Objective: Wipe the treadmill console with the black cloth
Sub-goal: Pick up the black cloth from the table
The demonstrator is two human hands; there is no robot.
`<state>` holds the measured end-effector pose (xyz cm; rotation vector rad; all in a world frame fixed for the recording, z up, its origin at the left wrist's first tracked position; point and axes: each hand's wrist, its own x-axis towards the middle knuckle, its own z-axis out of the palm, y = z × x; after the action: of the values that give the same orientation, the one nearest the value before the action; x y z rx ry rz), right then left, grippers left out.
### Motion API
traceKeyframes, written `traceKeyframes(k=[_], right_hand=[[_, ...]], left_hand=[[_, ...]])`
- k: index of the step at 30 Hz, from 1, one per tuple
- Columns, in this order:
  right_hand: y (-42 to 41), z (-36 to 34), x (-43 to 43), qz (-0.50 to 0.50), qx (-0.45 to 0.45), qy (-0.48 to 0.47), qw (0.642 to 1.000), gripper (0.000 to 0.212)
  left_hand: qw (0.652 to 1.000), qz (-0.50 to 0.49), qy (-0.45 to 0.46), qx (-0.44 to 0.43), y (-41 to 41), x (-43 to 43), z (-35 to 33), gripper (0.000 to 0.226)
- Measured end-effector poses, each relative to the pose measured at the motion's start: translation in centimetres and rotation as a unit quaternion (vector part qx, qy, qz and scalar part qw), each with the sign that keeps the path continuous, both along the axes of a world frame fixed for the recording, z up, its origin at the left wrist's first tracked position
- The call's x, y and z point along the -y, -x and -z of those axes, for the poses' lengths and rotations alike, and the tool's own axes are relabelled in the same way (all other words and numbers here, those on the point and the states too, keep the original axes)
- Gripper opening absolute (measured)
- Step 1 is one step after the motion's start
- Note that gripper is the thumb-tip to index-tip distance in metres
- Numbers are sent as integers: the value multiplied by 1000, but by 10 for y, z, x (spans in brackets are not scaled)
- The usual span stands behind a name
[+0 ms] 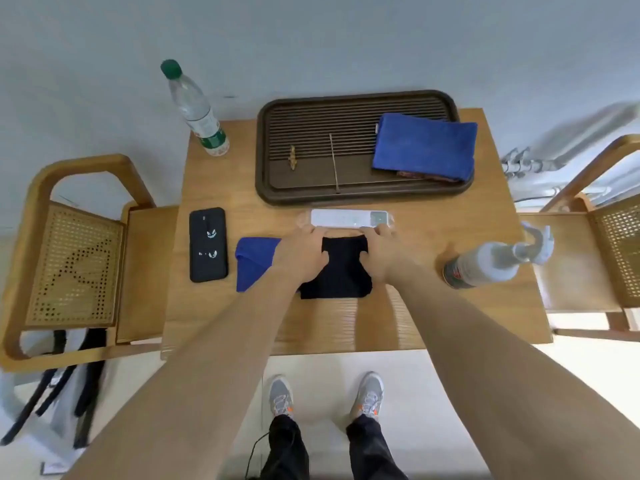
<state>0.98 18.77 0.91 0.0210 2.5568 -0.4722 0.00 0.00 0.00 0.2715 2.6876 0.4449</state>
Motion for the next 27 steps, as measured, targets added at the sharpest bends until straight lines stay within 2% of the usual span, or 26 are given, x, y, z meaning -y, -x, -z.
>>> traceKeyframes(k=[6,12,14,18,23,27], right_hand=[[-4,43,7,12,-10,23,1000,49],[-13,45,-2,49,-61,56,995,16],[-18,36,-5,48,-52,67,995,18],[-33,8,-9,83,-82,133,984,9],[-42,-67,-9,138,-117,300,937,8],[-28,-133,4,68,-163,337,925,8]], left_hand=[[999,-28,-5,-30,2,-13,35,30],[998,-31,-11,-44,0,-16,29,7],[999,-24,-26,-38,-4,-18,20,4],[993,-33,-114,-19,-16,-20,-12,5],[956,-116,-265,47,-39,-11,-73,12],[925,-190,-327,36,-55,11,-122,19]])
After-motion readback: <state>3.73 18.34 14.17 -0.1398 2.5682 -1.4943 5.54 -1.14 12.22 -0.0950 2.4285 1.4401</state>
